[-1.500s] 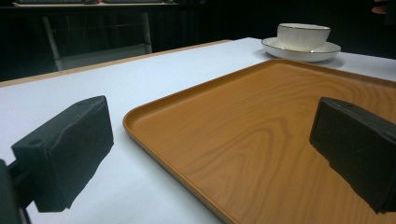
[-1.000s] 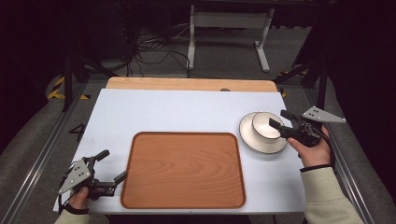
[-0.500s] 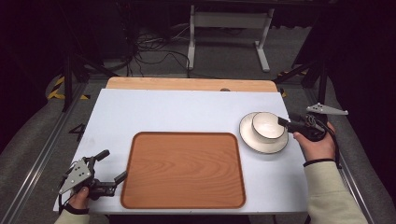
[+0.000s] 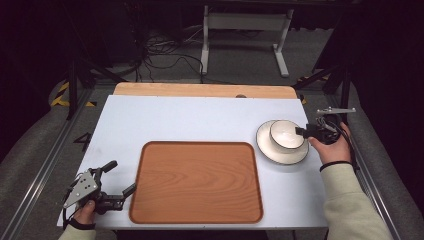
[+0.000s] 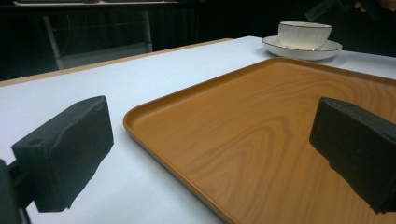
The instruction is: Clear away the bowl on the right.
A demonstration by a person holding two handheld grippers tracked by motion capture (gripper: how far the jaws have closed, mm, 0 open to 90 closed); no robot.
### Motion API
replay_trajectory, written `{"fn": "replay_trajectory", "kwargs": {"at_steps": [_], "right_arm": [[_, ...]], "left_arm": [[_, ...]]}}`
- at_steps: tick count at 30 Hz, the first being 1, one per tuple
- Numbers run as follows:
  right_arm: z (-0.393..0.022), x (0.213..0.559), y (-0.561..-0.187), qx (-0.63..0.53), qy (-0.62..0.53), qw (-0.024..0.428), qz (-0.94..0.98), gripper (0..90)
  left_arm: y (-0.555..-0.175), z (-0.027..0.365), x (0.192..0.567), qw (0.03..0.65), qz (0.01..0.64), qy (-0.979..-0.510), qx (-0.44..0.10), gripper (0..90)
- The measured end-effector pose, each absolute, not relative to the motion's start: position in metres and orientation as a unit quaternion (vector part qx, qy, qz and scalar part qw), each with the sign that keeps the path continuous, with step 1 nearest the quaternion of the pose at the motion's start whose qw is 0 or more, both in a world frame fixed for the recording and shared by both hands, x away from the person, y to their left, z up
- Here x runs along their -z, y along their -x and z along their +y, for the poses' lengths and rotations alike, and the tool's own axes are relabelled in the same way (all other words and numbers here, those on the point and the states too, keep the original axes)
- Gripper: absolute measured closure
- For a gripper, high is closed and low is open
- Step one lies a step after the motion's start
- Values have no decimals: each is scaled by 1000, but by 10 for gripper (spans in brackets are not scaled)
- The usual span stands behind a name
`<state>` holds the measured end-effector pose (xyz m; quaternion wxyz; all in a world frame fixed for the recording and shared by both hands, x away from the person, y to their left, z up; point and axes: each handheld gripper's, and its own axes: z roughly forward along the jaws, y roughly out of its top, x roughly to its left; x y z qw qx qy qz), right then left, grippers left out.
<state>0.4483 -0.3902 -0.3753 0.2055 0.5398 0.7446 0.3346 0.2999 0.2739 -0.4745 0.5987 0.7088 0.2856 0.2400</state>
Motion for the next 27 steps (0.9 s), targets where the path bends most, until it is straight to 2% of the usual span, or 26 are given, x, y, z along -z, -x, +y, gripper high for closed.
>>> {"fn": "replay_trajectory", "kwargs": {"at_steps": [12, 21, 27], "right_arm": [[-387, 385, -466, -272, -579, 174, 749, 542], [-388, 394, -468, -261, -607, 135, 738, 679], [-386, 394, -469, -253, -619, 130, 732, 759]], "left_arm": [[-300, 274, 474, 597, 284, -711, -240, 3], [-300, 274, 474, 596, 285, -711, -240, 3], [-300, 274, 474, 595, 285, -712, -241, 2]]}}
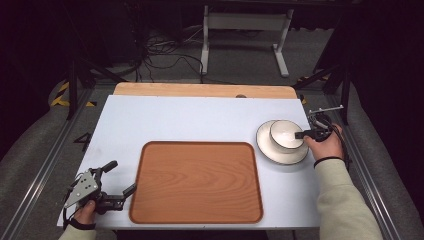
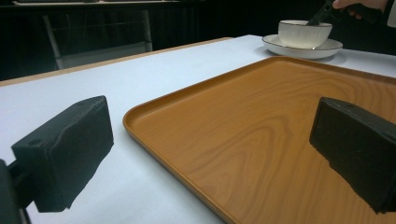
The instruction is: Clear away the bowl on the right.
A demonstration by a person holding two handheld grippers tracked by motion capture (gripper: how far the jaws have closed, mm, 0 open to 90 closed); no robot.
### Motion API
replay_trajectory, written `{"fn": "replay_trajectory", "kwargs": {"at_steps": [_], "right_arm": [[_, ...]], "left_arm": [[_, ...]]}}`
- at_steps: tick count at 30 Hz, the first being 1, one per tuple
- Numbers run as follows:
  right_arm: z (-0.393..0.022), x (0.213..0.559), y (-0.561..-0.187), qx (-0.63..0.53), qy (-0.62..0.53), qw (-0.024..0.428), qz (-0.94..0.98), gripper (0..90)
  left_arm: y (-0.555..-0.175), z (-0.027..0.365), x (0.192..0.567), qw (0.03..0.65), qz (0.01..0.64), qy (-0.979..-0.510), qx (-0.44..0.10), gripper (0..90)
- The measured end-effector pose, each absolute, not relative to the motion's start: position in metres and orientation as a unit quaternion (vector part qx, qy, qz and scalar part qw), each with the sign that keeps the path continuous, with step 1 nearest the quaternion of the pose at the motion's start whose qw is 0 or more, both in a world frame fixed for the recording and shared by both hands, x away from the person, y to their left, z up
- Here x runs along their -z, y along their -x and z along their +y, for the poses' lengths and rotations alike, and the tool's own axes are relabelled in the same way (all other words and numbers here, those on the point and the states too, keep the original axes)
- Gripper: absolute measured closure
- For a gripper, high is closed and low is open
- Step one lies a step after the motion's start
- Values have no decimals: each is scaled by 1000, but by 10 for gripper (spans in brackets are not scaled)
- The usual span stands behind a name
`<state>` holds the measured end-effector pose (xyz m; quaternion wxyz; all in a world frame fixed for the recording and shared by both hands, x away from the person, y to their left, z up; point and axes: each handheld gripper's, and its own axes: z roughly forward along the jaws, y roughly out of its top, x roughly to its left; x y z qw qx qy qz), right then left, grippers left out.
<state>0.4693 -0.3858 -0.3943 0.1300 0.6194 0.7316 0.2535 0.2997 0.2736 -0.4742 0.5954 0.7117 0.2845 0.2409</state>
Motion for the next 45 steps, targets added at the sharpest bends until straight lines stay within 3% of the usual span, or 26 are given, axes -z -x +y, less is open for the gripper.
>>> {"fn": "replay_trajectory", "kwargs": {"at_steps": [9, 26, 45], "right_arm": [[-380, 394, -469, -245, -632, 136, 722, 837], [-384, 385, -464, -268, -668, 121, 684, 819], [-373, 340, -450, -291, -650, 130, 690, 815]], "left_arm": [[-300, 274, 474, 596, 285, -712, -240, 2], [-300, 274, 474, 596, 286, -711, -240, 3], [-300, 273, 474, 596, 287, -711, -240, 3]]}}
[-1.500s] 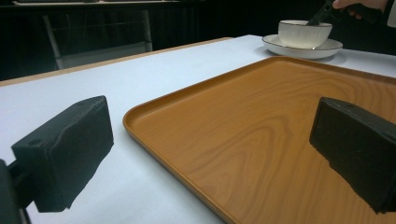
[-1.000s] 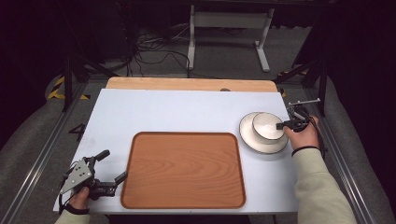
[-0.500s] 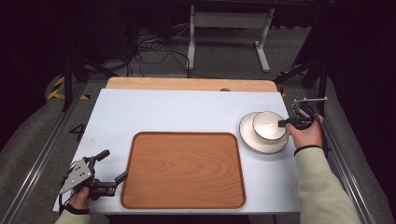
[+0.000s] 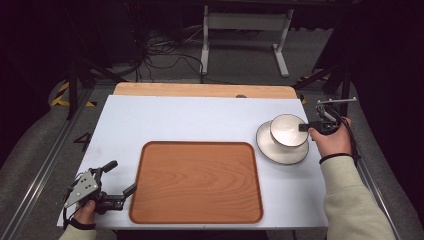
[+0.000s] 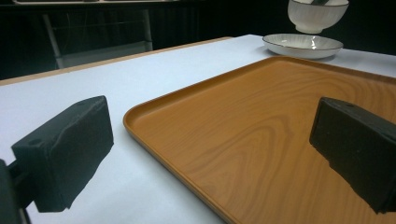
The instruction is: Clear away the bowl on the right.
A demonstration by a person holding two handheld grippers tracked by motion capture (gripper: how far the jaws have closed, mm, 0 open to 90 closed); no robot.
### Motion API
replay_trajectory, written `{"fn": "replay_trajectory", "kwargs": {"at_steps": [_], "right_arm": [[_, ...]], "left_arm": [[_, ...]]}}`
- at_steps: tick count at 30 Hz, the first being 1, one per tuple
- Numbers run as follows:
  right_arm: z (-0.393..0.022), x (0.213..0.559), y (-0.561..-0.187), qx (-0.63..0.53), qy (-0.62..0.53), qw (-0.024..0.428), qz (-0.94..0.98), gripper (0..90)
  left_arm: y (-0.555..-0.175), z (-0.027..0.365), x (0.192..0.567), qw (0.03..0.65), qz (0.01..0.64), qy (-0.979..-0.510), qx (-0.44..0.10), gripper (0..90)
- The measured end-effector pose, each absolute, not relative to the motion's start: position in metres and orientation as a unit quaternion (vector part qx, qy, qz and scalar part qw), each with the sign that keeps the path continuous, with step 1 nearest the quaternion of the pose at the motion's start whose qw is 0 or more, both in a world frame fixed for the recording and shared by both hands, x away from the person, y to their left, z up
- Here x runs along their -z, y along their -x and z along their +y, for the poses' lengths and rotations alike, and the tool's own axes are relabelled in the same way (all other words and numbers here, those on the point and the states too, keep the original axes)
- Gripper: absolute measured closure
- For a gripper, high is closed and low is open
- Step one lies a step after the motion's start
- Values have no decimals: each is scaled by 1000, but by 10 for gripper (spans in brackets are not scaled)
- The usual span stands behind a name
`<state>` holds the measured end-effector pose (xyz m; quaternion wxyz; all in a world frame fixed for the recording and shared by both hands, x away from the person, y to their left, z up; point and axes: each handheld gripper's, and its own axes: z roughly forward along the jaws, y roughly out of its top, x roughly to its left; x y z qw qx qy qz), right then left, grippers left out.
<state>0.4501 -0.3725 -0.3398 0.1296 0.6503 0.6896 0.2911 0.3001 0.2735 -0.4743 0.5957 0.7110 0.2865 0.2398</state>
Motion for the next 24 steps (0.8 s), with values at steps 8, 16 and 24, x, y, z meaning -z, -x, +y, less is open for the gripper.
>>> {"fn": "replay_trajectory", "kwargs": {"at_steps": [8, 16, 24], "right_arm": [[-367, 323, -443, -304, -642, 125, 693, 813], [-359, 313, -437, -312, -636, 116, 696, 813], [-333, 306, -431, -318, -612, 108, 716, 811]], "left_arm": [[-300, 273, 474, 596, 286, -711, -240, 3], [-300, 273, 474, 597, 286, -710, -241, 3], [-300, 273, 474, 597, 286, -710, -241, 2]]}}
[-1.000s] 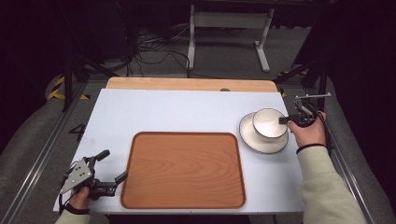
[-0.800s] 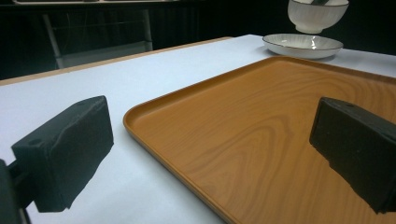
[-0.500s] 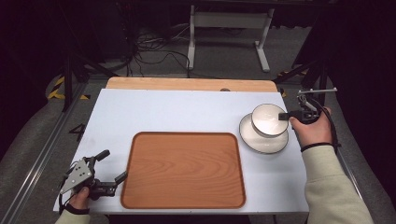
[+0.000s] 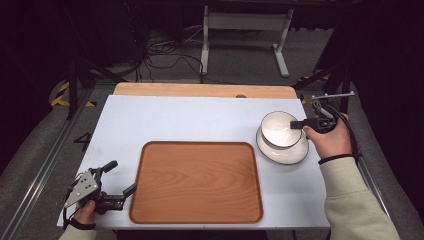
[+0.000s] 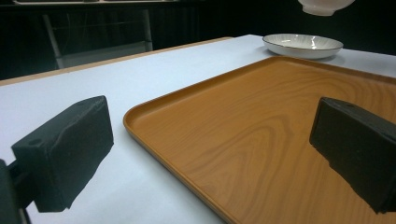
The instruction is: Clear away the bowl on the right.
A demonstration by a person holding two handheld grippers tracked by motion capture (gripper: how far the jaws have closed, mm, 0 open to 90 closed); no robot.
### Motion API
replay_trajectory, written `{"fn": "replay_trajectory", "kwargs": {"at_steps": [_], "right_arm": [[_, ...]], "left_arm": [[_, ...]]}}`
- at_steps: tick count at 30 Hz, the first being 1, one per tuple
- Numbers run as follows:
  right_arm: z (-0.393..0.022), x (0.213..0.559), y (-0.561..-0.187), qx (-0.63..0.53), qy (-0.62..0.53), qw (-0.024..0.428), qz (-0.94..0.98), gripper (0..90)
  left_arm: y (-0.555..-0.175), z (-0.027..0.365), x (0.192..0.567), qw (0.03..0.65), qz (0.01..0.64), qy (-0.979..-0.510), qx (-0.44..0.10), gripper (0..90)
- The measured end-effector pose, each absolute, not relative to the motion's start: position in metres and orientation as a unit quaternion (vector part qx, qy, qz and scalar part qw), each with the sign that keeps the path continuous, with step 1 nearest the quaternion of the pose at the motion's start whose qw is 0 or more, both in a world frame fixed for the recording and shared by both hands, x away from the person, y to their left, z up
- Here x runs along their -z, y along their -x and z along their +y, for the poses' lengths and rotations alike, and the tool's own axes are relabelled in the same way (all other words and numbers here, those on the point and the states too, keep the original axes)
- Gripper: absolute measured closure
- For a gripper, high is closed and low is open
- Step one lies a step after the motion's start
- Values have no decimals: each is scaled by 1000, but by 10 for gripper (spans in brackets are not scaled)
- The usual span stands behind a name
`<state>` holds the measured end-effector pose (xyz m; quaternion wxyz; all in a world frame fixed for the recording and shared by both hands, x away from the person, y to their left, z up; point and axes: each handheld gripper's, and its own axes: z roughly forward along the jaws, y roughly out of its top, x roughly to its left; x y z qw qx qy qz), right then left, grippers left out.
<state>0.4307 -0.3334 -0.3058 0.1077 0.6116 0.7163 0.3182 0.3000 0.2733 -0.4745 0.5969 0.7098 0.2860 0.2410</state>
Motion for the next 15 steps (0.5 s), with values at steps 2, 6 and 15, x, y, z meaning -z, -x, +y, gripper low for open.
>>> {"fn": "replay_trajectory", "kwargs": {"at_steps": [2, 6, 15], "right_arm": [[-325, 305, -430, -320, -606, 103, 721, 811], [-308, 302, -429, -321, -592, 95, 733, 811], [-275, 301, -427, -318, -568, 80, 755, 811]], "left_arm": [[-300, 274, 474, 595, 285, -712, -241, 3], [-300, 274, 474, 596, 285, -711, -241, 3], [-300, 273, 474, 595, 286, -711, -241, 3]]}}
